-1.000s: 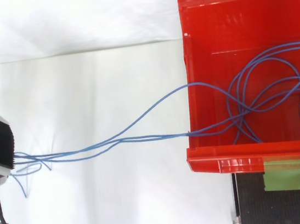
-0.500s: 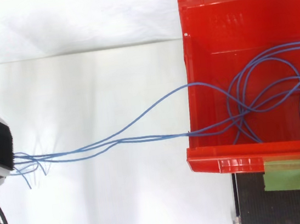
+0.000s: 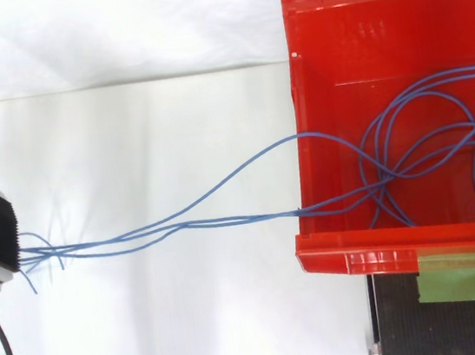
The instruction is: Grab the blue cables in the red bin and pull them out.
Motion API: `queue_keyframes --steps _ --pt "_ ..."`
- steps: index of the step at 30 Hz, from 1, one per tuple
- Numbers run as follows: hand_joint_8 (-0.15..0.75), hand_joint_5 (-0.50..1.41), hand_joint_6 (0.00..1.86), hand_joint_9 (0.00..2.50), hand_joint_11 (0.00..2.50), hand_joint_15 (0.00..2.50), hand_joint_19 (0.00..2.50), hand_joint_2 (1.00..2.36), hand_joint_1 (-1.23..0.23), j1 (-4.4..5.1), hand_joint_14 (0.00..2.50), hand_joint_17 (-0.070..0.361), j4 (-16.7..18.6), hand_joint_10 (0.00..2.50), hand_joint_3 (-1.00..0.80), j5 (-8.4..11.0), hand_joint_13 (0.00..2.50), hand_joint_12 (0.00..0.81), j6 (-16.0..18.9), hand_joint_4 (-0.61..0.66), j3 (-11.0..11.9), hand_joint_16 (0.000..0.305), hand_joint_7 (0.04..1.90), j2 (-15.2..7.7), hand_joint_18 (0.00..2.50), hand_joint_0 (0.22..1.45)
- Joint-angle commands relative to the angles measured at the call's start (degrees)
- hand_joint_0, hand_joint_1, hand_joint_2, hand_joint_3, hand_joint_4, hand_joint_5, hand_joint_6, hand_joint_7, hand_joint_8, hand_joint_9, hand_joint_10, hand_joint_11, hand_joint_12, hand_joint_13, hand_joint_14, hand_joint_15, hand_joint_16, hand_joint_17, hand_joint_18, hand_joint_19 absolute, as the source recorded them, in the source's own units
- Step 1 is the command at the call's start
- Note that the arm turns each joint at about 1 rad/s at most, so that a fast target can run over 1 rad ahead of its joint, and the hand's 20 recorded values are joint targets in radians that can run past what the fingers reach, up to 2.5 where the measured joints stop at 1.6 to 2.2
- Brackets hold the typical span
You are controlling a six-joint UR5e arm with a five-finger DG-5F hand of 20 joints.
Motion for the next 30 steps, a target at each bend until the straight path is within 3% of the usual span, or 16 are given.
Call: queue_keyframes --steps 1,16,30 --pt "0.202 0.51 1.51 1.16 1.68 1.34 1.58 1.01 -1.01 0.07 1.37 0.091 0.0 0.28 -0.84 0.0 1.23 0.296 0.41 -0.15 0.0 0.04 0.39 0.03 1.23 0.98" --pt "0.196 0.45 1.71 1.16 1.65 1.33 1.57 1.01 -1.03 0.07 1.35 0.09 0.09 0.28 -0.65 -0.09 1.24 0.289 0.33 -0.34 0.0 0.04 0.54 0.03 1.23 1.05" --pt "0.199 0.42 1.8 1.16 1.63 1.31 1.59 1.01 -1.0 0.07 1.39 0.086 0.17 0.27 -0.66 0.09 1.23 0.291 0.15 -0.36 0.0 0.038 0.56 -0.06 1.23 1.09"
